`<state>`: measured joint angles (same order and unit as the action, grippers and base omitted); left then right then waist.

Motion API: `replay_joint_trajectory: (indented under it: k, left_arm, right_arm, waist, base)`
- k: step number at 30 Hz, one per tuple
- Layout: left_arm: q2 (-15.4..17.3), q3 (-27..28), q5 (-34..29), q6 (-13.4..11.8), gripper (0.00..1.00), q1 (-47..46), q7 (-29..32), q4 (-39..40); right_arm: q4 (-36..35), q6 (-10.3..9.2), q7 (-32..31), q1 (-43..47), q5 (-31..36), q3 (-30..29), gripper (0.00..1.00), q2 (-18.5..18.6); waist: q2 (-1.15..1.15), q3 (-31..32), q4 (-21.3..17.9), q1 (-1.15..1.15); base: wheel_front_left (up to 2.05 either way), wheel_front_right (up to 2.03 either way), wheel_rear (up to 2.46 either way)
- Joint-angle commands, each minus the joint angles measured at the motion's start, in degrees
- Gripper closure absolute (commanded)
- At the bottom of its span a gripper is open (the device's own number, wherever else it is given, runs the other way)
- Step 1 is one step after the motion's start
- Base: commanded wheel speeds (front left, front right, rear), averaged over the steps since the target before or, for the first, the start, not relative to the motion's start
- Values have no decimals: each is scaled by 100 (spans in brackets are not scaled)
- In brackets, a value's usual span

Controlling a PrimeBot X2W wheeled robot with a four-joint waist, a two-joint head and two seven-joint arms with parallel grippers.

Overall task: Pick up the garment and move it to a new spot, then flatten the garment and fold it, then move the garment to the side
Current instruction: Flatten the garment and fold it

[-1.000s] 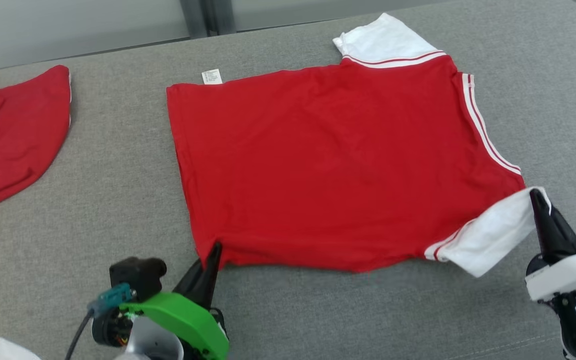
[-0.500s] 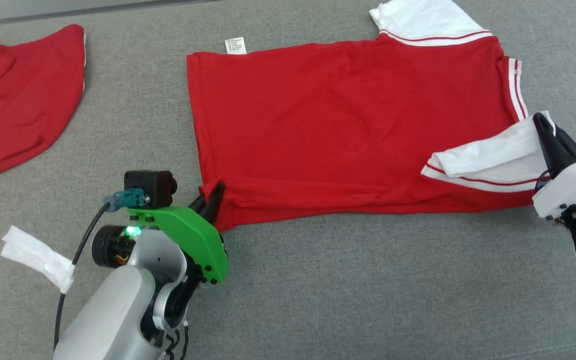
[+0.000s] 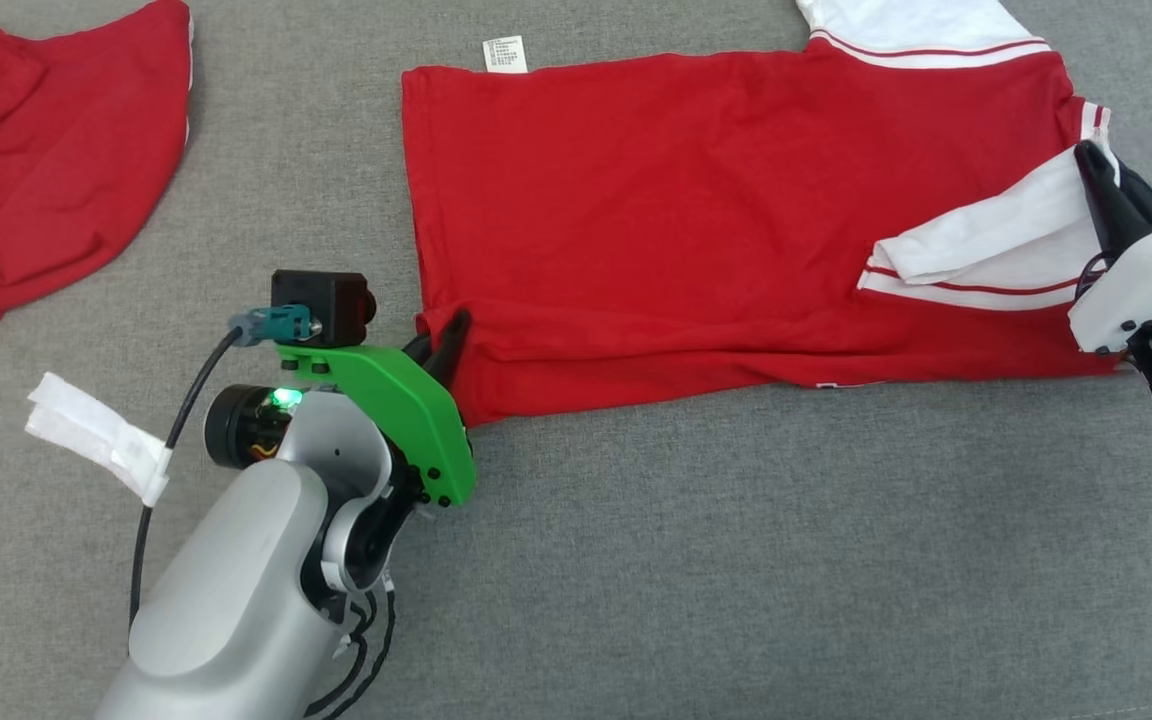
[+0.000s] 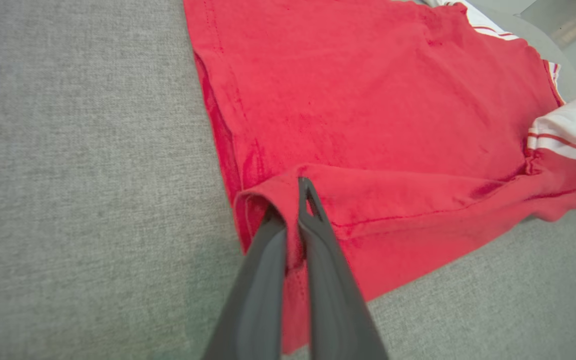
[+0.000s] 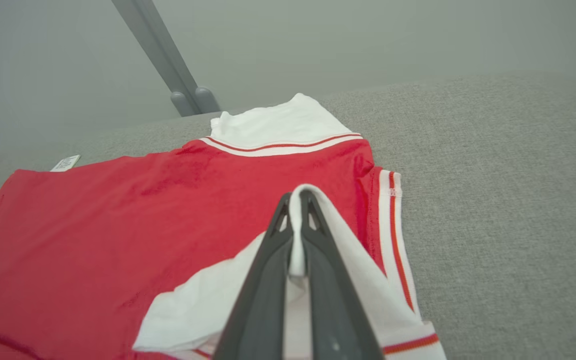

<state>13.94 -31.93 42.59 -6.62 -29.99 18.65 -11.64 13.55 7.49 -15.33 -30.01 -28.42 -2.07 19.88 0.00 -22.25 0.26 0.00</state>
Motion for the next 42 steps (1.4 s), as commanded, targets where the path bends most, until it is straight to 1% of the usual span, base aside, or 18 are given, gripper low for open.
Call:
replay_joint_trajectory:
  k: [1, 4, 7, 10, 13, 15, 17, 24, 29, 35, 38, 39, 40, 41, 42]
  left_arm:
    - [-19, -4, 28, 43, 0, -92, -28, -53]
    - [-24, 7, 78, 133, 0, 9, -161, -17]
    - [106, 153, 191, 123, 0, 356, -345, 305]
    - [266, 276, 408, 74, 0, 892, -336, 886]
    - [457, 293, 504, -37, 0, 1321, -237, 1213]
    - [491, 323, 499, -118, 0, 1454, -261, 1284]
    - [426, 347, 572, -136, 0, 1493, -305, 1281]
    - [240, 254, 550, -46, 0, 1246, -357, 1068]
    - [205, 256, 622, 13, 0, 1209, -344, 937]
    - [221, 197, 648, 94, 0, 1146, -267, 806]
    - [207, 168, 683, 125, 0, 1090, -214, 731]
    - [208, 154, 684, 135, 35, 1064, -188, 705]
    - [206, 147, 682, 141, 59, 1042, -191, 683]
    - [203, 141, 683, 162, 100, 1020, -195, 660]
    - [213, 120, 683, 209, 100, 999, -178, 647]
  right_arm:
    - [38, 0, -9, -35, 60, 22, 0, 15]
    - [-43, 0, -59, 191, 90, 136, 0, 56]
    - [-357, 0, -31, 493, 188, 265, 0, 262]
    - [-809, 0, -195, 958, 238, 289, 0, 557]
    - [-1169, -1, -485, 1406, 356, 186, 0, 901]
    - [-1318, 1, -676, 1650, 378, 100, 0, 974]
    - [-1363, -1, -805, 1795, 481, 3, 0, 1040]
    - [-1197, -1, -963, 1794, 811, -154, 0, 913]
    - [-1090, -1, -1018, 1810, 966, -239, 0, 898]
    - [-862, -1, -1040, 1645, 1050, -103, 0, 880]
    - [-745, -1, -1074, 1572, 975, 45, 0, 857]
    - [-707, 0, -1088, 1531, 923, 98, 0, 851]
    - [-683, 0, -1089, 1502, 886, 137, 0, 844]
    - [-665, 1, -1076, 1483, 841, 208, 0, 862]
    - [-649, 1, -1053, 1469, 794, 248, 0, 873]
  waist:
    - [0, 12, 10, 0]
    - [0, 75, 1, 0]
    - [0, 154, -82, 0]
    - [0, 187, -150, 0]
    - [0, 132, -153, 0]
    - [0, 46, -145, 0]
    - [0, -24, -132, 0]
    - [0, -101, -83, 0]
    - [0, -93, -113, 0]
    - [0, -190, -154, 0]
    - [0, -243, -145, 0]
    - [0, -260, -142, 0]
    - [0, -273, -137, 0]
    - [0, -283, -130, 0]
    - [0, -289, -126, 0]
  base:
    - [0, 0, 0]
    - [0, 0, 0]
    - [0, 0, 0]
    - [0, 0, 0]
    - [0, 0, 0]
    - [0, 0, 0]
    - [0, 0, 0]
    - [0, 0, 0]
    - [0, 0, 0]
    - [0, 0, 0]
    - [0, 0, 0]
    - [0, 0, 0]
    - [0, 0, 0]
    - [0, 0, 0]
    - [0, 0, 0]
